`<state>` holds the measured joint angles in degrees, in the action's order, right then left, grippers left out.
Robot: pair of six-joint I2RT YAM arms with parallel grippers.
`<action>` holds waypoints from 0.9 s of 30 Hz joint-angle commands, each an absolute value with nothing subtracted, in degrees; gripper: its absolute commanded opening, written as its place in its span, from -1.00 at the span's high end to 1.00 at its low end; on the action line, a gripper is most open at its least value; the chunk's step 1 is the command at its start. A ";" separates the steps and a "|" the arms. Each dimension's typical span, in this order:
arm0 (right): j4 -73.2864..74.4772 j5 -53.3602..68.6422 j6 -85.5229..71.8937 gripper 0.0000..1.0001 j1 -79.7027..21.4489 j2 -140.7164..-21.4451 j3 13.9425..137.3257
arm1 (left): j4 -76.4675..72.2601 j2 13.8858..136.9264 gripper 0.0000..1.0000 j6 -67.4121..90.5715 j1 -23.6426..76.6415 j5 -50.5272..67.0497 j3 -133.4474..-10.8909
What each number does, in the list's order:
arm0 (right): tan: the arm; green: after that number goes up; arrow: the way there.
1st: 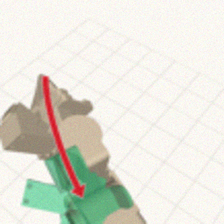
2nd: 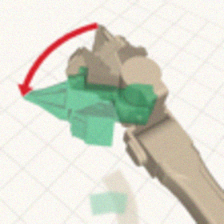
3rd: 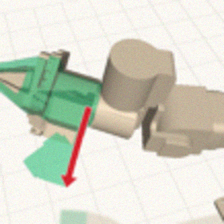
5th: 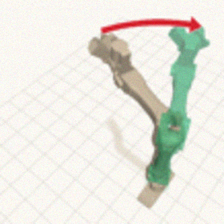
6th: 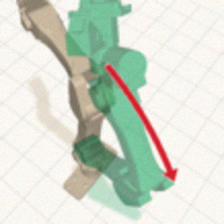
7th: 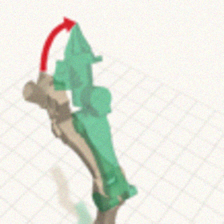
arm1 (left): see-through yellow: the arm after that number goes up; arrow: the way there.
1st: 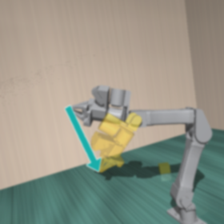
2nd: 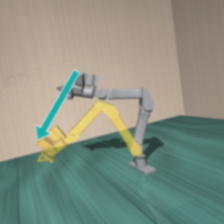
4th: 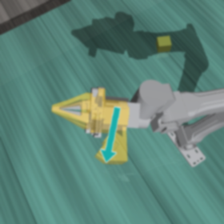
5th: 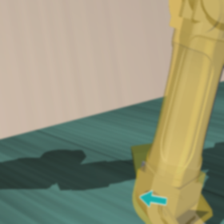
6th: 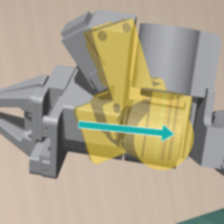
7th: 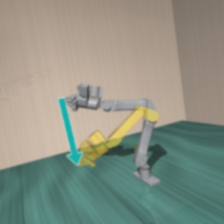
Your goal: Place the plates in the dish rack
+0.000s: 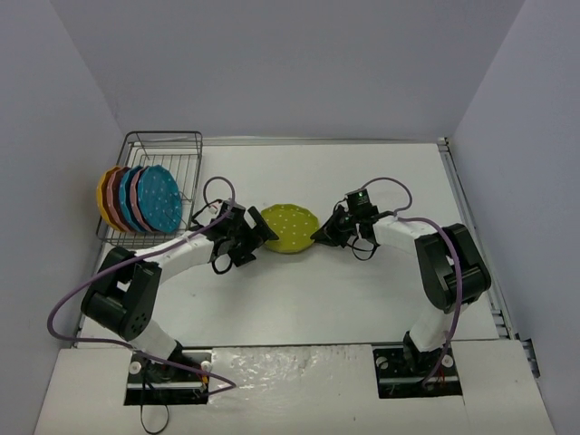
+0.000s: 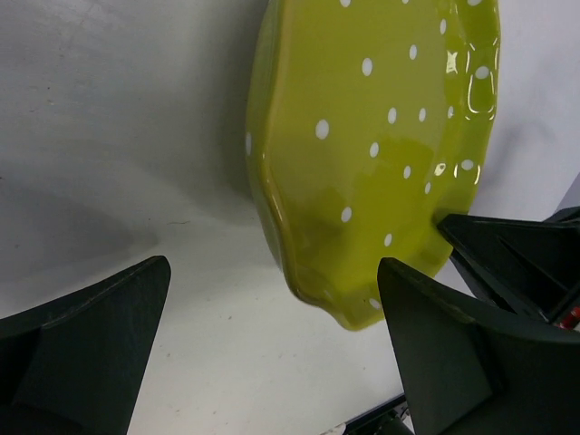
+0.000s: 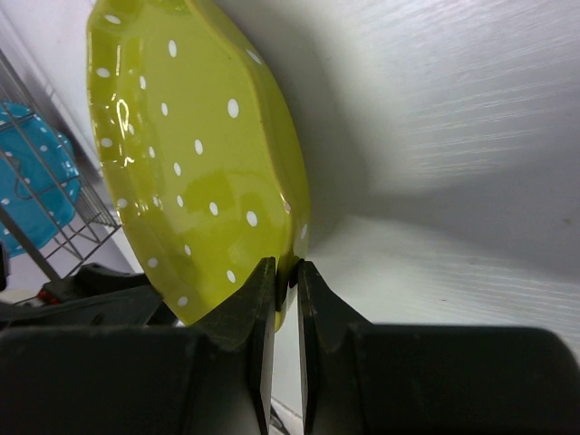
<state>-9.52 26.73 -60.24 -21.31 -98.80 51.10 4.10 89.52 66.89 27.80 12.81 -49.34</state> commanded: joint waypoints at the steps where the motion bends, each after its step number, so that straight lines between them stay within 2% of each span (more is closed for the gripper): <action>1: -19.63 33.33 -65.55 1.00 -22.67 -95.41 52.87 | -1.48 89.19 -0.94 71.01 28.16 11.57 -52.65; 7: -21.00 32.76 -66.74 1.00 -23.35 -95.10 51.51 | -3.10 90.85 -0.93 72.59 28.21 10.03 -53.23; 12: -22.16 32.63 -67.38 1.00 -23.64 -94.83 50.46 | -6.04 91.13 -0.69 74.69 28.21 9.63 -51.98; 24: -25.49 33.98 -69.93 1.00 -24.43 -94.75 48.55 | -9.95 91.53 0.08 77.64 28.30 8.53 -49.48; 27: -25.24 34.26 -69.87 1.00 -24.94 -94.58 48.35 | -11.05 90.42 0.52 76.94 28.47 7.92 -49.48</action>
